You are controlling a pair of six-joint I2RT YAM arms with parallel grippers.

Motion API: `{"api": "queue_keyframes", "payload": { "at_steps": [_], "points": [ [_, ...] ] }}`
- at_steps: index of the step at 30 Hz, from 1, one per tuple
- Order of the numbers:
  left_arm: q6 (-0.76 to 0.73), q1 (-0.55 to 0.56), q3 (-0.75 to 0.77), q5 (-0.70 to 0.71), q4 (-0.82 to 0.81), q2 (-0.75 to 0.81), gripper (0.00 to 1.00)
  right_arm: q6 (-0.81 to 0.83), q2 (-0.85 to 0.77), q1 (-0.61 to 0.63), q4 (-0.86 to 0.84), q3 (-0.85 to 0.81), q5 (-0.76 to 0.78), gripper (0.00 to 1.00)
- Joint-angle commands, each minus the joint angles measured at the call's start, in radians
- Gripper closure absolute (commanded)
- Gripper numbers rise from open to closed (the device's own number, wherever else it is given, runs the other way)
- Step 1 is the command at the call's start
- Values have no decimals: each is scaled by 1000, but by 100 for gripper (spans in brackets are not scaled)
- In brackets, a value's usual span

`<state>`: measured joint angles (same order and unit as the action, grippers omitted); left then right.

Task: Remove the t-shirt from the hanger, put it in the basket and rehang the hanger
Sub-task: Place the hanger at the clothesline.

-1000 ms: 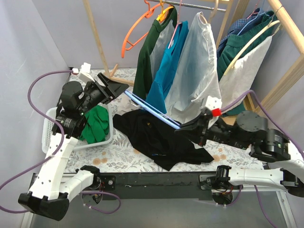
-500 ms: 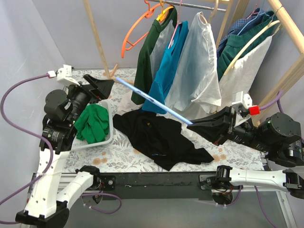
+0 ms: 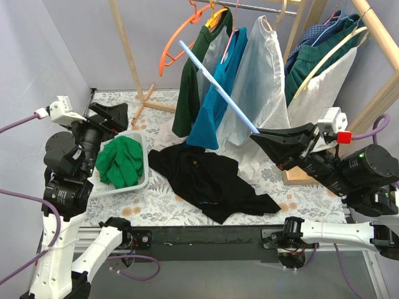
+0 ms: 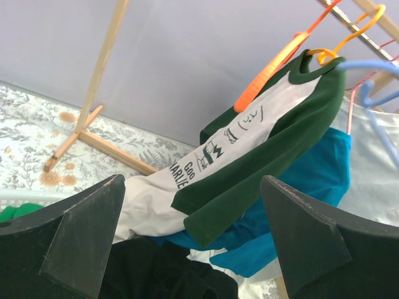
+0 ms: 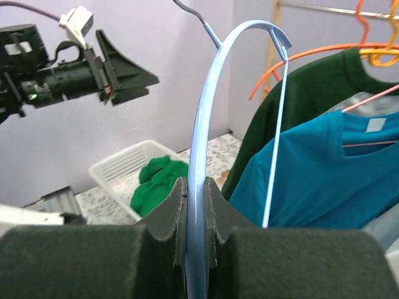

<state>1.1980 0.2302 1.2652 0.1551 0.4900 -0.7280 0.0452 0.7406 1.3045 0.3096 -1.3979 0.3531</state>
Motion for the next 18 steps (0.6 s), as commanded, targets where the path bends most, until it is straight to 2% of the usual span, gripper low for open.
{"api": "queue_keyframes", "payload": {
  "at_steps": [1, 5, 18],
  "points": [
    [-29, -5, 14, 26, 41, -13, 9, 111, -29, 2, -282, 37, 141, 99],
    [-37, -3, 13, 32, 47, -13, 8, 148, -37, 2, -354, 68, 217, 99],
    [-32, -3, -18, 17, 36, -17, 8, 196, -107, 2, -348, 138, 409, 99]
  ]
}}
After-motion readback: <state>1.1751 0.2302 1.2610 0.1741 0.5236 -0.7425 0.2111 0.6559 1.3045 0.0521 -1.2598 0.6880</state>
